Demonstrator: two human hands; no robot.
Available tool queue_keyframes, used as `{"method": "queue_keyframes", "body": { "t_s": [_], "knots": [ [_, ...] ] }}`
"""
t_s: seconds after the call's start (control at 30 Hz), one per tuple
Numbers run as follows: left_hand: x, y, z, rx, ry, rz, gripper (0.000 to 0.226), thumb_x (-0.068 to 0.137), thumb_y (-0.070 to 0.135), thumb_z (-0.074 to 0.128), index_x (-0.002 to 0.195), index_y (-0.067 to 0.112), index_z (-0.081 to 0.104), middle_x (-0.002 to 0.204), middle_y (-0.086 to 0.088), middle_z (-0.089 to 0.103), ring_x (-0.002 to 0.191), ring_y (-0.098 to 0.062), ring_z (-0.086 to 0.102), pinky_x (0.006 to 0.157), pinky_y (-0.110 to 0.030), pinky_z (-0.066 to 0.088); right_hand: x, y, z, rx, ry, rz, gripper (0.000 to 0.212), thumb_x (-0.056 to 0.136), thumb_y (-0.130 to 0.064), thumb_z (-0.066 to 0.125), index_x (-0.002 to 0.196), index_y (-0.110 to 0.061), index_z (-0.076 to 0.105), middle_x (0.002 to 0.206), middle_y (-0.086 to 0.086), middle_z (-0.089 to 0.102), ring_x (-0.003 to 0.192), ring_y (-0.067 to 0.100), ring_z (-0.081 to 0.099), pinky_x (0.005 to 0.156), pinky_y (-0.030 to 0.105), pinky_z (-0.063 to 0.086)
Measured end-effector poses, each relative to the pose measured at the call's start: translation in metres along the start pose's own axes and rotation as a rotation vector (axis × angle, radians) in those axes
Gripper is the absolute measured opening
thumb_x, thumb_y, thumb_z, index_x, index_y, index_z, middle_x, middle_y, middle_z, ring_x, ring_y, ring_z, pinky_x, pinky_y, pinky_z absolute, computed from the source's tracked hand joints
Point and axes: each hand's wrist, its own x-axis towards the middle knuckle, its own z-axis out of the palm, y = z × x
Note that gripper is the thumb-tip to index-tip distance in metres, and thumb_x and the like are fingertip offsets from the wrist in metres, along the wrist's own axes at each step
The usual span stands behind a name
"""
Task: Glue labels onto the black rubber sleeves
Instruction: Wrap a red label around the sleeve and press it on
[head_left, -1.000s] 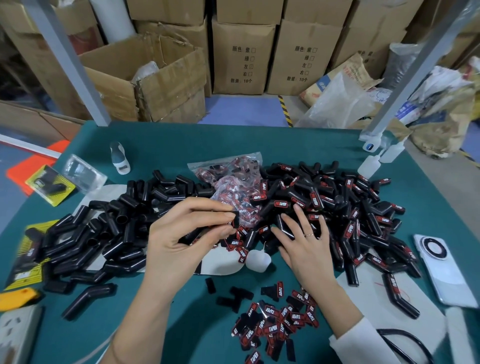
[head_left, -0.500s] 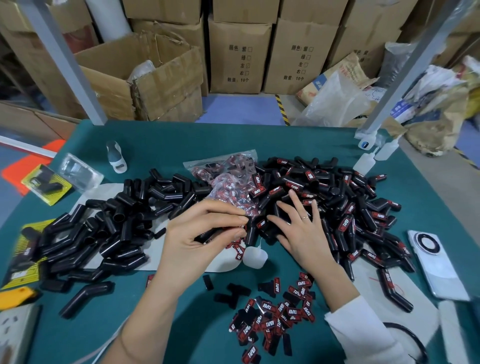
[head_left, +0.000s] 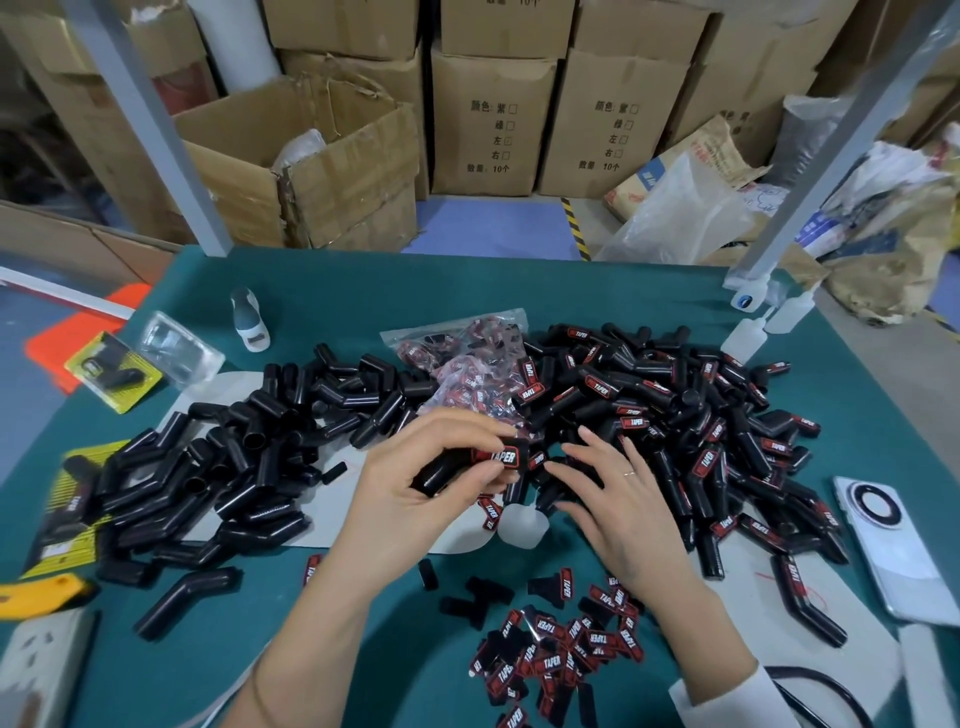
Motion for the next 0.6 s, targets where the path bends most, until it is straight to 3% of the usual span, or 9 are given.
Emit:
{"method": "queue_keyframes", "body": {
  "t_s": [0.1, 0.2, 0.33, 0.47, 0.6],
  "knots": [
    [0.0, 0.002, 0.0, 0.008, 0.007, 0.03, 0.012, 0.101, 0.012, 0.07, 0.11, 0.019, 0.075, 0.122, -0.006, 0.071, 0.093, -0.032, 0.077, 0.081, -0.036, 0.064, 0.009, -0.022, -0.025, 0.329, 0.202, 0.152, 0.02, 0.095, -0.012, 0.075, 0.116, -0.013, 0.076, 0.116, 0.0, 0.068, 0.117, 0.024, 0.065, 0.097, 0.044, 0.053],
    [-0.002, 0.005, 0.001, 0.031, 0.025, 0.052, 0.01, 0.101, 0.013, 0.071, 0.109, 0.017, 0.075, 0.123, -0.006, 0.071, 0.099, -0.033, 0.076, 0.082, -0.041, 0.065, 0.02, -0.056, -0.06, 0.804, 0.272, 0.285, 0.012, 0.104, -0.027, 0.062, 0.108, -0.025, 0.072, 0.107, -0.011, 0.065, 0.1, 0.016, 0.065, 0.085, 0.023, 0.05],
    [-0.001, 0.008, 0.0, 0.184, 0.053, 0.109, 0.01, 0.102, 0.019, 0.07, 0.111, 0.02, 0.073, 0.124, 0.001, 0.072, 0.111, -0.031, 0.071, 0.086, -0.046, 0.062, 0.039, -0.086, -0.086, 1.248, 0.116, 0.411, 0.019, 0.099, -0.046, 0.06, 0.1, -0.031, 0.072, 0.09, -0.005, 0.067, 0.079, 0.006, 0.062, 0.073, 0.019, 0.05],
    [0.0, 0.008, 0.004, 0.24, 0.095, 0.135, 0.022, 0.098, 0.013, 0.071, 0.113, 0.027, 0.064, 0.125, 0.007, 0.073, 0.115, -0.023, 0.071, 0.094, -0.033, 0.057, 0.052, -0.103, -0.082, 1.479, 0.052, 0.425, 0.021, 0.094, -0.041, 0.066, 0.094, -0.022, 0.075, 0.081, -0.008, 0.058, 0.073, 0.006, 0.053, 0.07, 0.019, 0.045],
    [-0.002, 0.007, 0.005, 0.157, 0.124, 0.076, 0.037, 0.098, 0.013, 0.071, 0.119, 0.037, 0.054, 0.126, 0.008, 0.074, 0.119, -0.023, 0.071, 0.095, -0.03, 0.057, 0.056, -0.109, -0.077, 1.583, 0.042, 0.472, 0.025, 0.091, -0.038, 0.073, 0.1, -0.016, 0.078, 0.096, 0.026, 0.05, 0.084, 0.023, 0.056, 0.078, 0.038, 0.048]
  ]
}}
